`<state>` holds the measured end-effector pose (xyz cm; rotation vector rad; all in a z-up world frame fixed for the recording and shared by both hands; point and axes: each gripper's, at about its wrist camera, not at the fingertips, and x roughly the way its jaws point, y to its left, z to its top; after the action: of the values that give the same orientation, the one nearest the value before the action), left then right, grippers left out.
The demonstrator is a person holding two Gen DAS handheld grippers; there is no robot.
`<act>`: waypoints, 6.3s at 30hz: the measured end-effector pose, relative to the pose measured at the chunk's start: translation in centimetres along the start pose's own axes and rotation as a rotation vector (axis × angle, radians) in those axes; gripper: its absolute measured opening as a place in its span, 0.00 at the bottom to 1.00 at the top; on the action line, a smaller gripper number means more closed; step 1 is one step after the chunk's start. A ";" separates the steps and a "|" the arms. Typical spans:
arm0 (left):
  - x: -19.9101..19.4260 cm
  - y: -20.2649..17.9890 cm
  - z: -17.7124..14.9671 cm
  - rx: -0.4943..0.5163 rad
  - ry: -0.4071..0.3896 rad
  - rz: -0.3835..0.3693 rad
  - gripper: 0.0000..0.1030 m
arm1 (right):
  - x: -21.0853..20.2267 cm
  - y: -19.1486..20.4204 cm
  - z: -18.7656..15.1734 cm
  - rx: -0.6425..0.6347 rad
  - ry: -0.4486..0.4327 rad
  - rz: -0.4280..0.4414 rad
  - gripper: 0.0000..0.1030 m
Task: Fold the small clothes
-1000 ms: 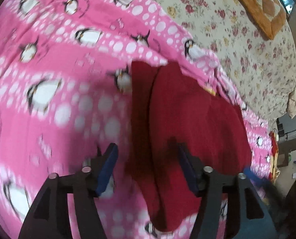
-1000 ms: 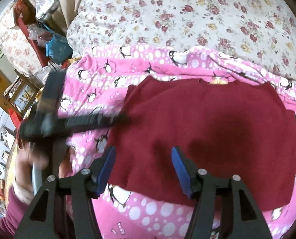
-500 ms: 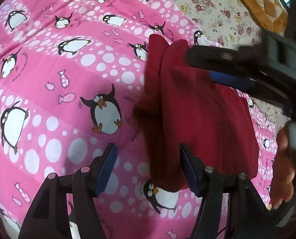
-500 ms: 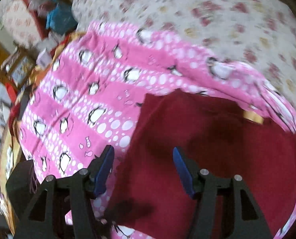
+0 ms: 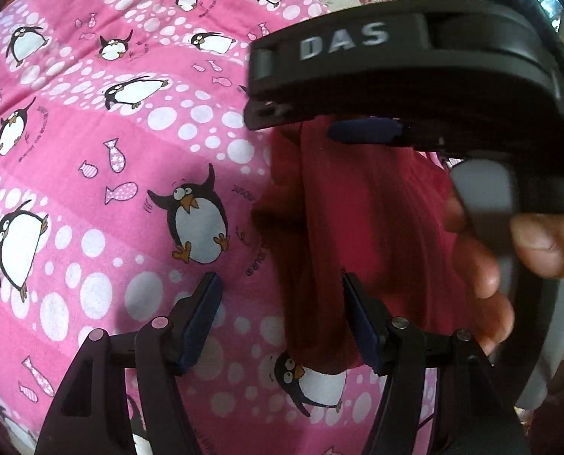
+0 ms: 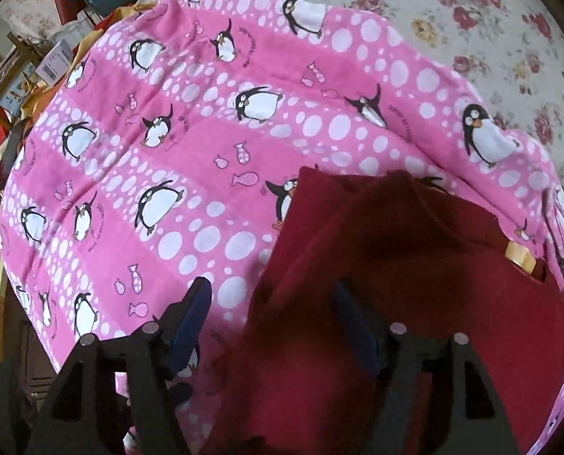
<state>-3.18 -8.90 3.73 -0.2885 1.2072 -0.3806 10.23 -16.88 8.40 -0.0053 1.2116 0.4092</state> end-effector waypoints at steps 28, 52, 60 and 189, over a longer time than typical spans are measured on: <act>-0.1 1.9 2.2 -0.076 -0.021 -0.072 0.43 | -8.5 -5.6 -15.0 0.130 -0.213 0.044 0.71; 1.6 1.4 6.1 -0.018 0.022 -0.050 0.43 | -8.3 -0.7 -20.6 0.068 -0.345 0.103 0.71; 3.6 -0.3 9.5 0.104 0.086 -0.060 0.43 | -7.9 2.4 -20.6 -0.028 -0.396 0.000 0.71; 4.7 -3.0 9.9 0.304 0.034 -0.099 0.06 | -4.7 2.2 -17.9 0.021 -0.388 -0.013 0.21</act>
<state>7.26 -13.48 4.24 -0.0788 1.1526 -0.6492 -8.05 -20.20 6.68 0.0816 0.8324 0.3662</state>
